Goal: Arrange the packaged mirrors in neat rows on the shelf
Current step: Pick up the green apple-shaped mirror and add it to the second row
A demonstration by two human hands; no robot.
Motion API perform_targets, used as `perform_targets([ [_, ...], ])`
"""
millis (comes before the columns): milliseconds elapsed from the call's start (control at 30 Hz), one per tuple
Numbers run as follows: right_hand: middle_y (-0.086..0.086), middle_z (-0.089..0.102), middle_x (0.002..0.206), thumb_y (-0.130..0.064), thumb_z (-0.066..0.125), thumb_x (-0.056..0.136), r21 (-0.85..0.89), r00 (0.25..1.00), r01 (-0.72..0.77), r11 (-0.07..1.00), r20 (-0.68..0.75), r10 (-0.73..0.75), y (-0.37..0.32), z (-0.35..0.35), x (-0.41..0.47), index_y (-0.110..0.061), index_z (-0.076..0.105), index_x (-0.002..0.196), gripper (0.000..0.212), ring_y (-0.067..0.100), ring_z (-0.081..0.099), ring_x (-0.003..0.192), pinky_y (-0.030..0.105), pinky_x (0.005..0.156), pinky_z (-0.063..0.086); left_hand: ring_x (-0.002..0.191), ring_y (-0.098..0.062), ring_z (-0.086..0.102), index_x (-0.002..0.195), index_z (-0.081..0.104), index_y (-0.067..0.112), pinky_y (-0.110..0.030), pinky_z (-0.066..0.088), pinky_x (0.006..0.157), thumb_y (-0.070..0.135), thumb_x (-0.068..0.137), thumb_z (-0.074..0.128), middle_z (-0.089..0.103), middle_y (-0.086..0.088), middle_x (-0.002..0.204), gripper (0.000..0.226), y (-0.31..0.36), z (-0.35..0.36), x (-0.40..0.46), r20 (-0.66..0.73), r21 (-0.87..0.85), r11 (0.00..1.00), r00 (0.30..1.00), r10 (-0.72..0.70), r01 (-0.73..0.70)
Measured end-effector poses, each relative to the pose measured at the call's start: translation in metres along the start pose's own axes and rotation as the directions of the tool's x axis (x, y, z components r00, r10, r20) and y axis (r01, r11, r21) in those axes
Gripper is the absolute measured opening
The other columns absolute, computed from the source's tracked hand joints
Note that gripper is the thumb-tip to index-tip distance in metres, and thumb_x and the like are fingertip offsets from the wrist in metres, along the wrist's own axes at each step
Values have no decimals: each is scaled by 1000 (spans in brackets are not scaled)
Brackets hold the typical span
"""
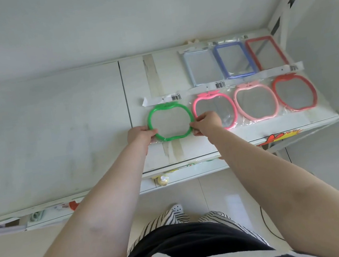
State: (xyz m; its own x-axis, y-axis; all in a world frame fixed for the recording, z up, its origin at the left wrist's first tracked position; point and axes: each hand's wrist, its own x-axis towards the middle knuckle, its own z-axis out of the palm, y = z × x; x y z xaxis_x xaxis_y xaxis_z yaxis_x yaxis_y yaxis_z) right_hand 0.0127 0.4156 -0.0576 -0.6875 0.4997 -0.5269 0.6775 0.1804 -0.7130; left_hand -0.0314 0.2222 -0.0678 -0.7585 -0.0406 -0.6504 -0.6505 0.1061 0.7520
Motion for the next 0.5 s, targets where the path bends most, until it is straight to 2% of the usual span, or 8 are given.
perform_targets([
  [67, 12, 64, 62, -7, 72, 80, -72, 1000, 18, 997, -5, -18, 0, -2, 1, -12, 53, 67, 24, 24, 64, 57, 40, 76, 61, 54, -15, 64, 98, 63, 2, -22, 54, 64, 1, 77, 74, 69, -18, 98, 24, -2, 1, 2, -31, 115, 993, 999, 7, -4],
  [100, 11, 64, 61, -8, 72, 81, -115, 1000, 25, 993, -4, -25, 0, -3, 1, -12, 53, 69, 22, 22, 63, 53, 36, 70, 60, 54, -17, 63, 96, 65, 4, -24, 53, 64, 7, 77, 76, 69, -15, 93, 22, -2, 2, 2, -50, 226, 974, 998, 26, -14],
  [200, 6, 64, 57, -13, 70, 83, -251, 997, 66, 966, -8, -71, 1, -3, 0, -9, 56, 79, 15, 16, 62, 48, 28, 61, 55, 72, -25, 61, 81, 61, 12, -31, 48, 69, 25, 75, 77, 65, -8, 82, 22, 3, 3, -4, -81, 590, 805, 988, 131, -58],
  [267, 9, 69, 68, -17, 66, 86, -326, 994, 98, 940, -10, -107, 0, -1, -1, -7, 55, 92, 16, 20, 68, 59, 31, 65, 56, 94, -29, 61, 102, 55, 10, -35, 47, 76, 32, 74, 78, 61, -7, 97, 43, 5, 7, -10, -135, 694, 718, 973, 190, -44],
  [333, 12, 69, 88, -22, 60, 90, -476, 986, 141, 868, -13, -167, -2, -2, -5, -6, 53, 104, 23, 29, 70, 79, 35, 69, 54, 113, -32, 55, 119, 46, 5, -40, 47, 84, 31, 72, 78, 55, -11, 118, 62, 6, 14, -16, -190, 784, 619, 930, 313, -48],
  [367, 12, 66, 94, -23, 56, 92, -572, 979, 164, 804, -8, -205, -2, -4, -7, -6, 51, 108, 24, 32, 68, 86, 34, 68, 50, 115, -33, 51, 120, 45, 5, -40, 45, 87, 29, 71, 77, 52, -13, 122, 63, 6, 19, -18, -178, 829, 554, 900, 399, -82],
  [433, 12, 65, 99, -26, 49, 96, -693, 960, 192, 695, -14, -279, 0, -11, -10, -6, 51, 110, 25, 33, 65, 92, 33, 66, 44, 116, -34, 48, 119, 47, 7, -39, 42, 91, 25, 70, 73, 48, -14, 124, 58, 8, 31, -21, -55, 889, 409, 839, 541, -205],
  [500, 11, 65, 104, -27, 48, 95, -695, 945, 188, 694, -64, -321, 7, -21, -8, -8, 53, 109, 24, 32, 63, 96, 33, 68, 43, 125, -33, 42, 127, 47, 13, -39, 36, 101, 26, 72, 71, 44, -12, 133, 62, 8, 46, -20, 158, 892, 264, 802, 576, -366],
])
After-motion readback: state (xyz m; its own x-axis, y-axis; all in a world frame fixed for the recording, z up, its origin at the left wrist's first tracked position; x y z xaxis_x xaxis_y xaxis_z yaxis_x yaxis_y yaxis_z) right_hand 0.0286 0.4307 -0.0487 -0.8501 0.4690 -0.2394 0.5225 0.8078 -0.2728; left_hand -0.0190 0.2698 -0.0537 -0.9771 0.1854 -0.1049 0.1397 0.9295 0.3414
